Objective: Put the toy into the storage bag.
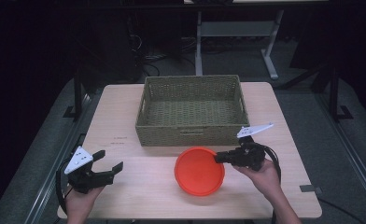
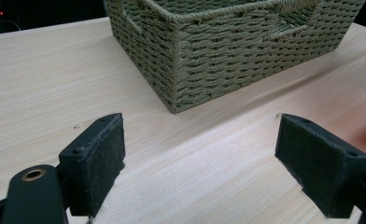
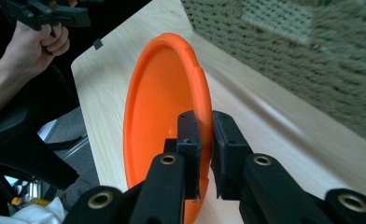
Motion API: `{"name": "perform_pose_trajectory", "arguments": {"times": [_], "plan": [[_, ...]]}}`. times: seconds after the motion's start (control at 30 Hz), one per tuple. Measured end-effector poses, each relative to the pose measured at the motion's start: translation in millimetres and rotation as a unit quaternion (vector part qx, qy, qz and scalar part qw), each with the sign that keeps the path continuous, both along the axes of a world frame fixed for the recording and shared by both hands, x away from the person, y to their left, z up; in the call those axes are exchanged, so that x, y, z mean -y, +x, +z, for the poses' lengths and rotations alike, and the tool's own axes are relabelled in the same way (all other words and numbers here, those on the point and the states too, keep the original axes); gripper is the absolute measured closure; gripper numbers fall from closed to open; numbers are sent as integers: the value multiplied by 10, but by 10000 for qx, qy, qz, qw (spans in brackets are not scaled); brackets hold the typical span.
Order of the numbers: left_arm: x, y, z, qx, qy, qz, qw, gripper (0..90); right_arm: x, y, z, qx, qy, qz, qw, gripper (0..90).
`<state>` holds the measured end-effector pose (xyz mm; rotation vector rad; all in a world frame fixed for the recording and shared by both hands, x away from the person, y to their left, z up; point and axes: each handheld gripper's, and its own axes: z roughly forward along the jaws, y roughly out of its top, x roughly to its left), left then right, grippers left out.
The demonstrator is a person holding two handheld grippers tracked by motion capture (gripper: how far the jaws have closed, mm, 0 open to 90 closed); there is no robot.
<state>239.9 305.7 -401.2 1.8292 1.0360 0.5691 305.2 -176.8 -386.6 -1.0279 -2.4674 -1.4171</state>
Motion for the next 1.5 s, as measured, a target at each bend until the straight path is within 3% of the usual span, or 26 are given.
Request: {"name": "perform_pose_trajectory", "arguments": {"times": [0.37,0.6,1.5], "plan": [[13,4,-2,-6,51,-28,10000,154,139,-14,225,243,-216,-57,9995,821],[11,0,-3,-6,64,-13,10000,154,204,24,320,258,-317,-120,9991,821],[-2,6,-2,-14,6,27,10000,154,360,166,788,521,-446,-313,9972,821]]}}
